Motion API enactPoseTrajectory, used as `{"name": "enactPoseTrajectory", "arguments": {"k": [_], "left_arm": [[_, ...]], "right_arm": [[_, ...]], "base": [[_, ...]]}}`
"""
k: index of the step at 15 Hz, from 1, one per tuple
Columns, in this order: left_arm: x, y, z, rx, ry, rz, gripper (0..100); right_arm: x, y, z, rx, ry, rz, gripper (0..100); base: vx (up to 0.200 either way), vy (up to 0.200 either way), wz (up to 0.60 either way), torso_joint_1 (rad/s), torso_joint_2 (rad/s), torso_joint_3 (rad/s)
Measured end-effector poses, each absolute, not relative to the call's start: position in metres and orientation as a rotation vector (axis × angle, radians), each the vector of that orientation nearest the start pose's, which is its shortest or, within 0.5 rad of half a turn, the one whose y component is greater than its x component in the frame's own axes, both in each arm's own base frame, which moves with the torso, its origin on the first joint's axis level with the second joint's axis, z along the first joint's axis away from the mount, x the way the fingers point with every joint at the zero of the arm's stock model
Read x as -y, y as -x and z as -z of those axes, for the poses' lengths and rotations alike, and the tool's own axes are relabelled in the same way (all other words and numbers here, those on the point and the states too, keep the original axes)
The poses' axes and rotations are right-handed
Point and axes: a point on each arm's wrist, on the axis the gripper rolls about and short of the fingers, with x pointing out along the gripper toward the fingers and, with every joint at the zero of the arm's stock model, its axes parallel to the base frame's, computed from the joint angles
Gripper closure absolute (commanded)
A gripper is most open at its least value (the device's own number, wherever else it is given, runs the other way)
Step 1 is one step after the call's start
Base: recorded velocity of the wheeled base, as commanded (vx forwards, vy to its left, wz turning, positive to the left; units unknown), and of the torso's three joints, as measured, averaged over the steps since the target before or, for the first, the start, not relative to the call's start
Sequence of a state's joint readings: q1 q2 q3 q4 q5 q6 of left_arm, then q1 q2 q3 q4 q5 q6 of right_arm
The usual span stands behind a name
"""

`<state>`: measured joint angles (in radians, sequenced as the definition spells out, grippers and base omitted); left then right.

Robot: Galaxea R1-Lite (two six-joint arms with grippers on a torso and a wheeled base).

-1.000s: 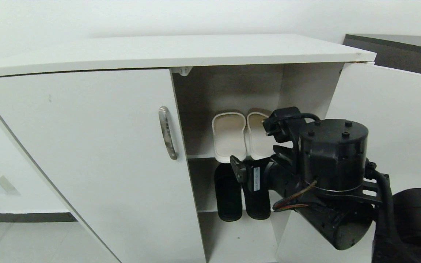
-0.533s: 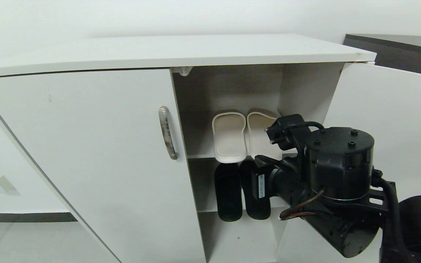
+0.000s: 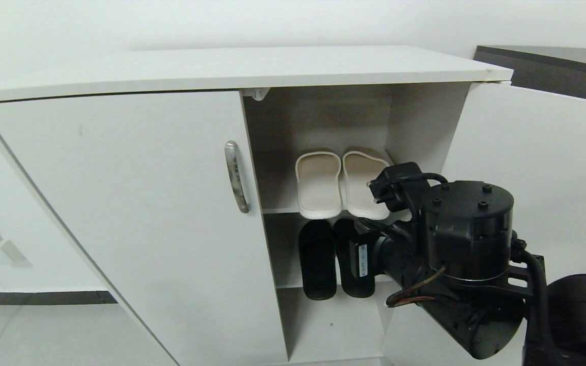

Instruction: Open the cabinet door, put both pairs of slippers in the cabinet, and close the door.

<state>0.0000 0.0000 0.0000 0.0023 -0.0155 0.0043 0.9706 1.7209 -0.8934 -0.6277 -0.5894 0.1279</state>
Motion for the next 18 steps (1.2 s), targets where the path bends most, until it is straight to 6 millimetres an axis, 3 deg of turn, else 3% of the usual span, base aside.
{"name": "enactPoseTrajectory", "arguments": {"k": [15,18], "left_arm": [[0.0,0.023,-0.076,0.0,-0.004,0.016,100],[0.0,0.023,-0.075,-0.001,-0.004,0.016,100]], "right_arm": [[-0.253,-0.188,-0.187,-0.2,0.047,-0.372,100],[-0.251,-0.189,-0.183,-0.205,0.059,-0.366,100]], "base": [[-0.2,0.0,0.0,0.002,0.0,0.002],[0.0,0.0,0.0,0.0,0.0,0.0]]}}
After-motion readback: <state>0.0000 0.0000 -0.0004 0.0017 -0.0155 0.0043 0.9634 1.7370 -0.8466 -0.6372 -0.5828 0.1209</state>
